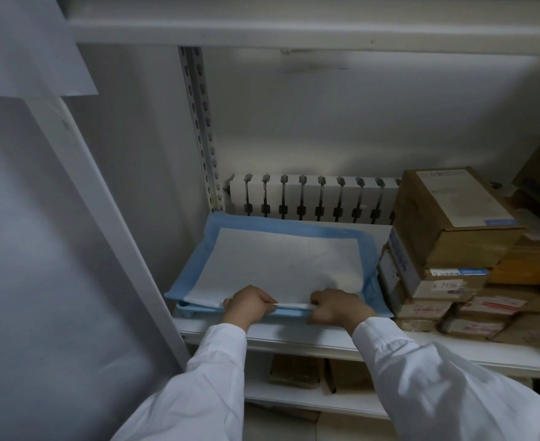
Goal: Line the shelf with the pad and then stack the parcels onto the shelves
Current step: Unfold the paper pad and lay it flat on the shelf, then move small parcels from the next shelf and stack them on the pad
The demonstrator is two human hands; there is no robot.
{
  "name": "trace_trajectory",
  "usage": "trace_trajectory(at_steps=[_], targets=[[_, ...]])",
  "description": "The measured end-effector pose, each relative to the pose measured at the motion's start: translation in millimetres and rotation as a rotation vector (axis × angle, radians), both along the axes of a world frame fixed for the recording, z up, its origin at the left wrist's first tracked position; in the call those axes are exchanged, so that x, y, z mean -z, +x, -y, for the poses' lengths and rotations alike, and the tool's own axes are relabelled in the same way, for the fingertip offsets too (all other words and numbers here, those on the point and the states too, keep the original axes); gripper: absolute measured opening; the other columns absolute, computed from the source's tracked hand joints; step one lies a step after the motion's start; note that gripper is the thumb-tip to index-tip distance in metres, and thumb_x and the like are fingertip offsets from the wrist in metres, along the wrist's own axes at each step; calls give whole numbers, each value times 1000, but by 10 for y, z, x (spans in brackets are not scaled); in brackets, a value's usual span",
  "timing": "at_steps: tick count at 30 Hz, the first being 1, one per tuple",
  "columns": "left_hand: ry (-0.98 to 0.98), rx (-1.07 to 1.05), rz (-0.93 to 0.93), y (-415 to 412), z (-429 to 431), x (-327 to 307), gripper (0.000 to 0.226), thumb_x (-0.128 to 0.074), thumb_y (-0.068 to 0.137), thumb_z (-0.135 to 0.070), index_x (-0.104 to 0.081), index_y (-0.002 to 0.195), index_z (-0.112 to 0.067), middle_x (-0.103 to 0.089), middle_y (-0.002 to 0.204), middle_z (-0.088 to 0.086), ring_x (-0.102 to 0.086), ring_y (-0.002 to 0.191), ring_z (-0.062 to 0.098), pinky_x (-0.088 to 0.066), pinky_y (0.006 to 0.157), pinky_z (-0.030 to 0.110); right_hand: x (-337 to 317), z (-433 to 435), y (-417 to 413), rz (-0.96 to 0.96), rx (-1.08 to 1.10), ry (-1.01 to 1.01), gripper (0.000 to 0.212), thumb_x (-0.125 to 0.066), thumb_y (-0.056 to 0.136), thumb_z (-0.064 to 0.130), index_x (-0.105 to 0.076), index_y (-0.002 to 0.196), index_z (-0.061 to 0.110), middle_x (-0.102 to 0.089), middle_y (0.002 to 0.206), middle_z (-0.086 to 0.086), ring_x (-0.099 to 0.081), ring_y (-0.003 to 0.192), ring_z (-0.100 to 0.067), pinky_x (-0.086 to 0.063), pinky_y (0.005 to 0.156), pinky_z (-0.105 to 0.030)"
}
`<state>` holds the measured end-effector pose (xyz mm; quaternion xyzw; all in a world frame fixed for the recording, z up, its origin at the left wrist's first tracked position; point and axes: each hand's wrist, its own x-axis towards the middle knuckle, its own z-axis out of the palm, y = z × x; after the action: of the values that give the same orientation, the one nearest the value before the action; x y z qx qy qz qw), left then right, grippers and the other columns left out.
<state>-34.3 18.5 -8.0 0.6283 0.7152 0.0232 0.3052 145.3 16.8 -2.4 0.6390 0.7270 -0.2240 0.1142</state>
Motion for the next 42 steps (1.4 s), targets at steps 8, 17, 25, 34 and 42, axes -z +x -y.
trace_trajectory(at_steps=[8,17,25,34,42], targets=[[62,54,-31,90,75,-6,26,-59,89,-39,-67,112,-35,-62,125,-8,-51,118,21,-30,94,31,25,171,-28,23,70,202,32,-47,89,19,-66,114,21,-63,121,-7,-57,110,-28,-44,91,-31],[53,32,285,128,226,17,28,-66,86,-23,-69,112,-15,-66,118,5,-60,106,23,-48,94,32,-71,359,111,173,102,141,41,-45,91,15,-52,131,19,-54,131,-9,-49,121,-29,-40,101,-39],[237,-93,559,445,164,-486,41,-52,94,-28,-52,131,-11,-52,137,9,-48,125,25,-35,105,32,-588,304,79,-54,102,452,54,-43,90,16,-37,144,24,-49,138,-8,-49,121,-28,-42,100,-38],[200,-324,1063,1161,36,-1181,17,-48,93,-15,-59,106,-11,-61,103,8,-57,91,19,-41,80,30,-1472,331,394,-222,130,1188,39,-42,69,15,-74,93,11,-71,99,-10,-64,96,-35,-48,85,-41],[121,-235,1166,1758,209,-1385,37,-48,96,-25,-48,130,-11,-54,125,8,-53,108,22,-42,84,31,-1607,452,1058,-126,654,971,69,-54,88,33,-21,147,17,-19,154,-17,-19,141,-37,-16,114,-47]])
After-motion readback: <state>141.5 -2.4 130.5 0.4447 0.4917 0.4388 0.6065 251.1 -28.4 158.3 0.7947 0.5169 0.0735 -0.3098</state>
